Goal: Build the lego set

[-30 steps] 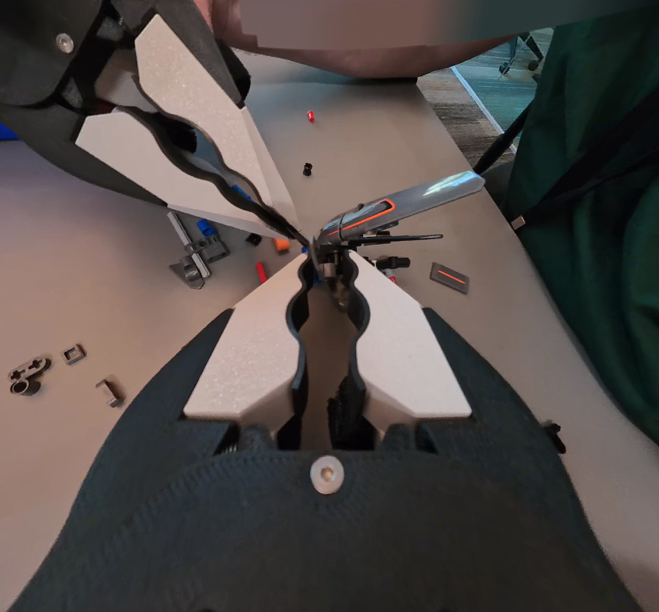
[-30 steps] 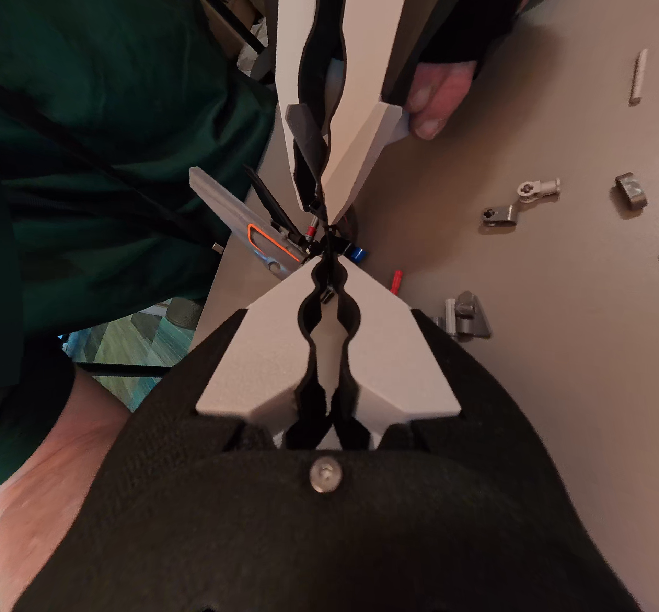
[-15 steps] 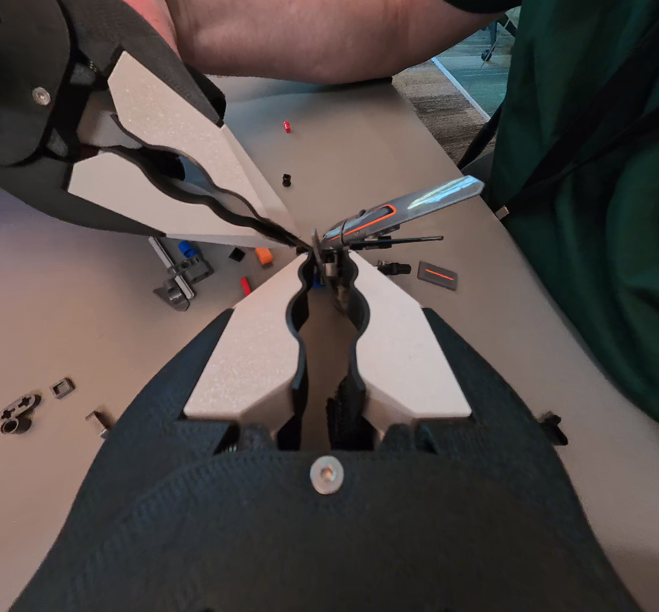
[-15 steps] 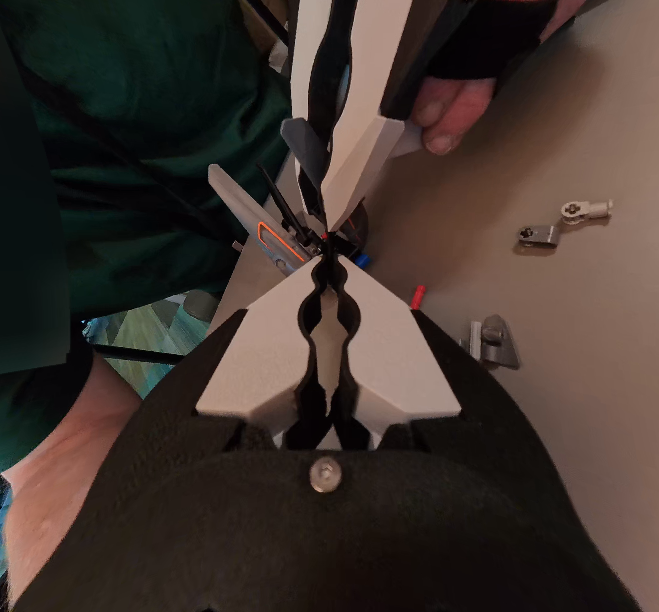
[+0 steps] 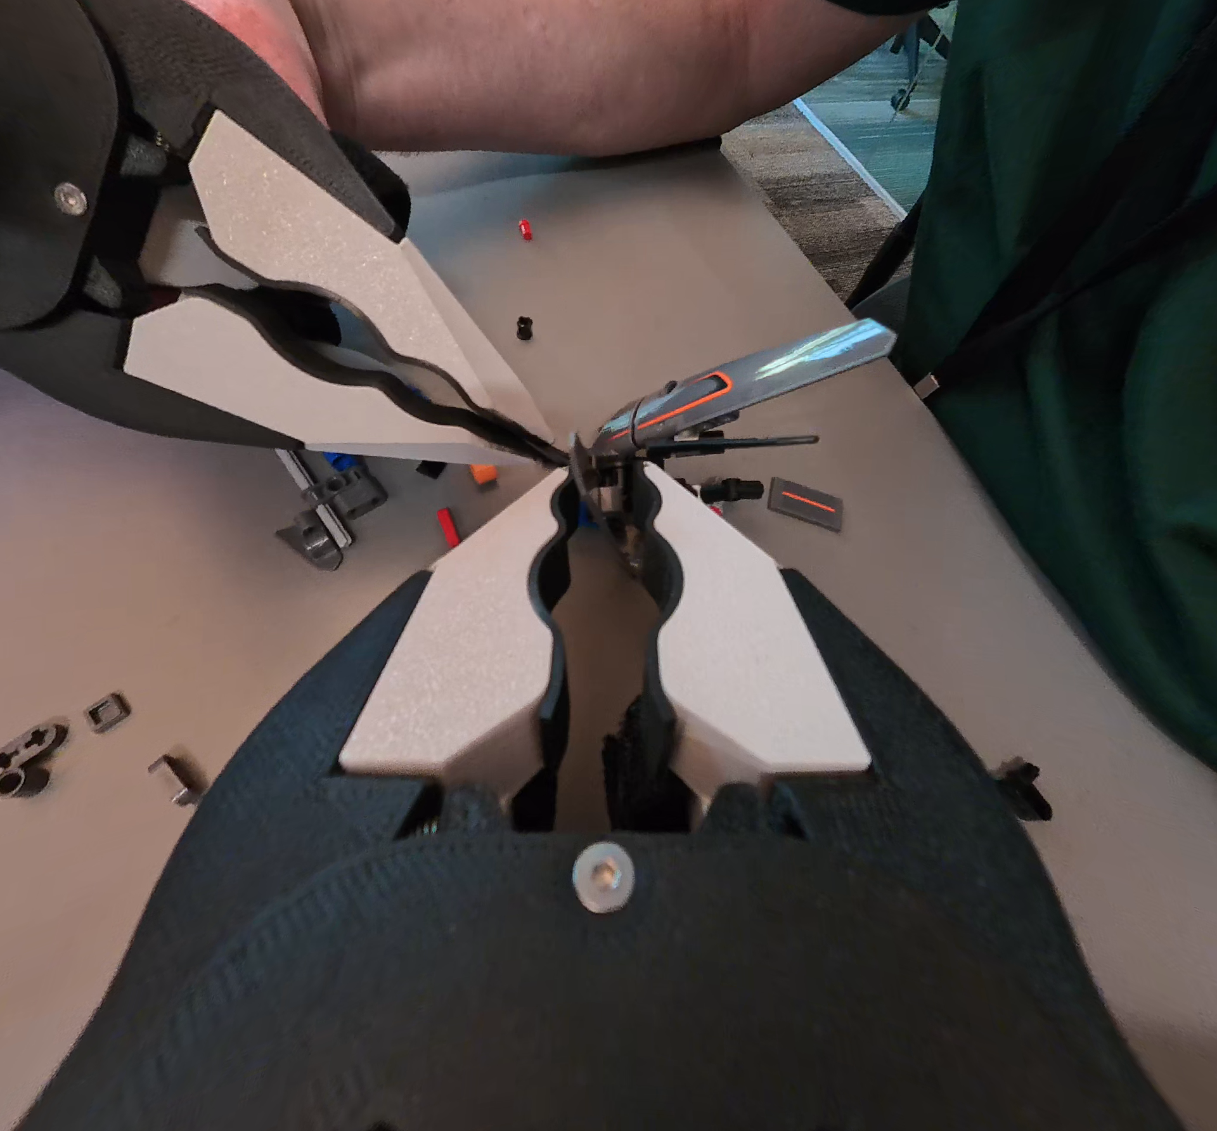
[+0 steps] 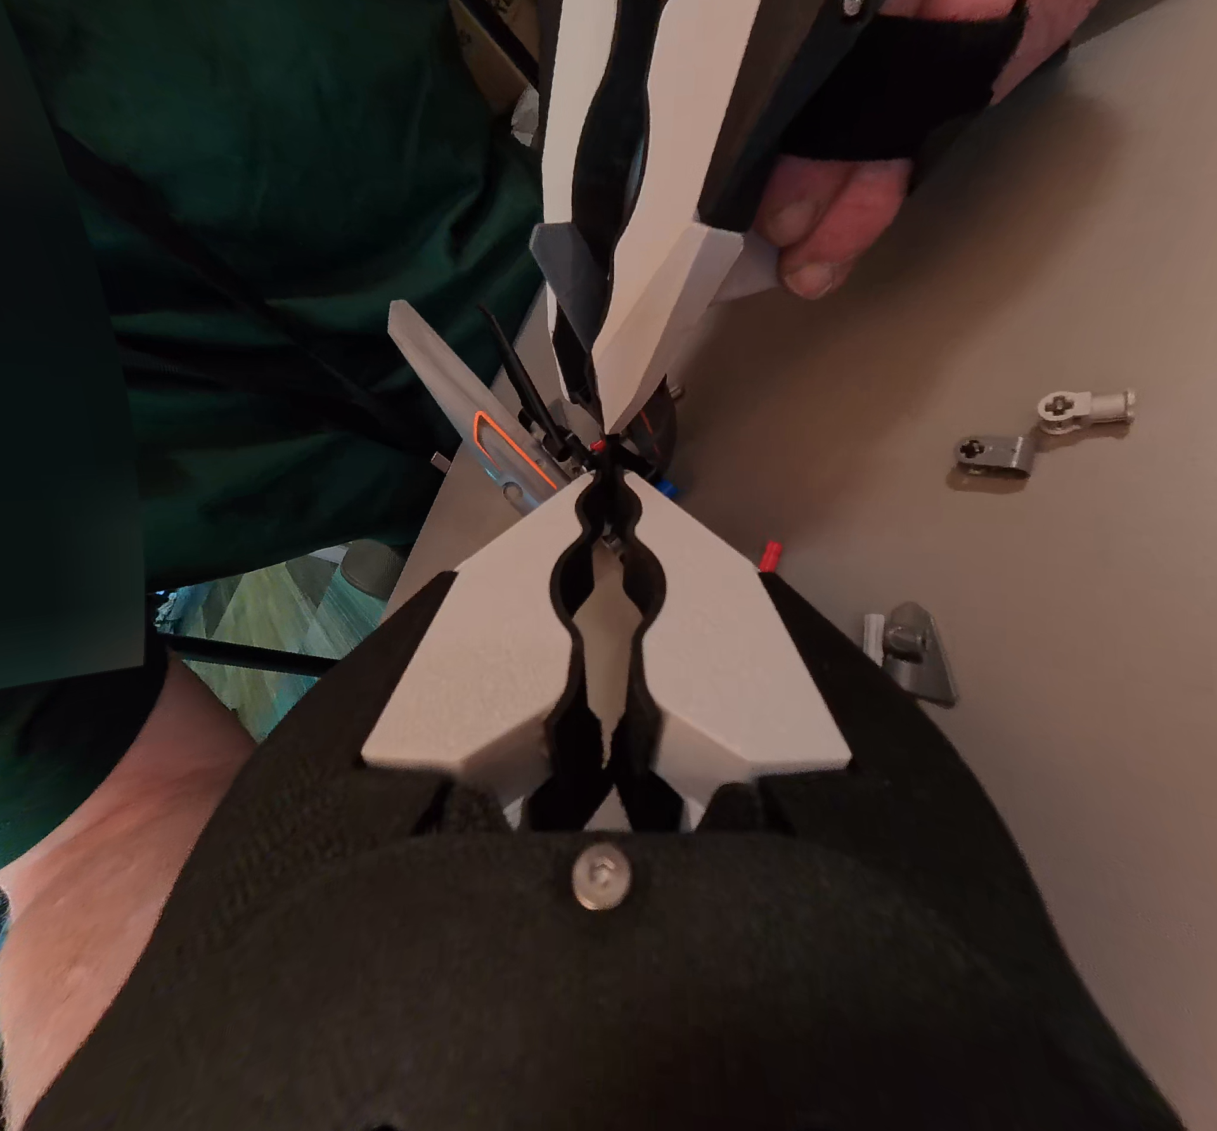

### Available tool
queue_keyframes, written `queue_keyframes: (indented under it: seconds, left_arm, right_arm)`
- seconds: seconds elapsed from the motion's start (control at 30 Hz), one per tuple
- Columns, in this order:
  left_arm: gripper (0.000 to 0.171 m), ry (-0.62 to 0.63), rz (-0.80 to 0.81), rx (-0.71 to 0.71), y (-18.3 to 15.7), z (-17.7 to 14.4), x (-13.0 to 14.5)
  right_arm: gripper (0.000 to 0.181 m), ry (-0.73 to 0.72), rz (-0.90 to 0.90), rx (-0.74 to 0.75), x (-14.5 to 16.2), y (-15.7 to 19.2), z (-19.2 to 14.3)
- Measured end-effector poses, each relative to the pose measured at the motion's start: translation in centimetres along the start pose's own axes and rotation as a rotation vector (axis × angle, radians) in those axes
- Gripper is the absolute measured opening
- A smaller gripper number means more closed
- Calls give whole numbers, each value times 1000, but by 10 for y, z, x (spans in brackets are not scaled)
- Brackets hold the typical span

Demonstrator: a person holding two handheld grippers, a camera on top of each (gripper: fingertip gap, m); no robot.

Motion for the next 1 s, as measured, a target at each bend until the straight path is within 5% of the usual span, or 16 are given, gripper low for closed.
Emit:
queue_keyframes:
  seconds: [1.0]
  left_arm:
    - [13, 3, 59, 42, -9, 2, -3]
  right_arm:
    - [0, -13, -8, -78, -1, 4, 5]
Point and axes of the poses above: each gripper's, where its closed fingertips meet, z out along the fingers, x out of its underside, y = z × x across the jaws, the point moved 1 cm from there along -z, back along the fingers, and after that the axes turned 2 degrees about z, right-handed, at the moved point
